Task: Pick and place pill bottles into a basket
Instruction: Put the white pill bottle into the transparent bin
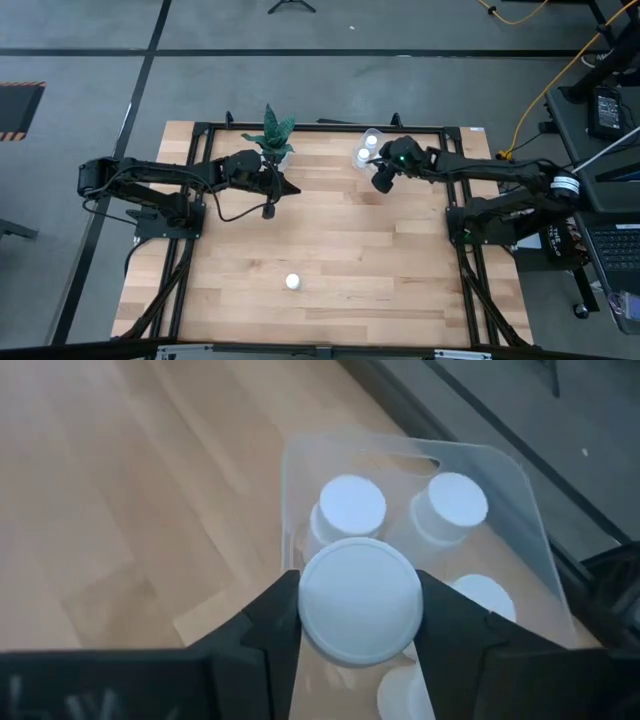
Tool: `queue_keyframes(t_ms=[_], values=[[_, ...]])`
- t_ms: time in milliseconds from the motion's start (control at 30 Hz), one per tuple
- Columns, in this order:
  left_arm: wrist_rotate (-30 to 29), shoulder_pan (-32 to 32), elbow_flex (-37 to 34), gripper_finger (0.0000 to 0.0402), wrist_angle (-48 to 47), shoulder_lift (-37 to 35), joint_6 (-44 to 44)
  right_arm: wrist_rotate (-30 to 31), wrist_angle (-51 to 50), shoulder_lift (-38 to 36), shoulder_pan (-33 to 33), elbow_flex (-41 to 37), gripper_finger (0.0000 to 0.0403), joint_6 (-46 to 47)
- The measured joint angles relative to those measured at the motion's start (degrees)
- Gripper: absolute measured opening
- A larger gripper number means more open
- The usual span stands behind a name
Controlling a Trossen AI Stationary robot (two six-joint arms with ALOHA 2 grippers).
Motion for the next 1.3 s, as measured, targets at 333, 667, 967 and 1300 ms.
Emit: queue_keyframes(t_ms=[333,667,967,1300], values=[[0.0,0.0,0.0,0.0009,0.0,0.0,0.0,0.0,4.4,5.4,-0.5,0.0,0.0152,0.0],[0.0,0.0,0.0,0.0011,0.0,0.0,0.0,0.0,5.8,10.3,-2.1,0.0,0.0152,0.7],[0.0,0.0,0.0,0.0011,0.0,0.0,0.0,0.0,3.9,10.9,-2.1,0.0,0.0152,1.6],[0.0,0.0,0.0,0.0007,0.0,0.0,-0.1,-0.1,4.0,10.9,-2.1,0.0,0.0161,1.7]])
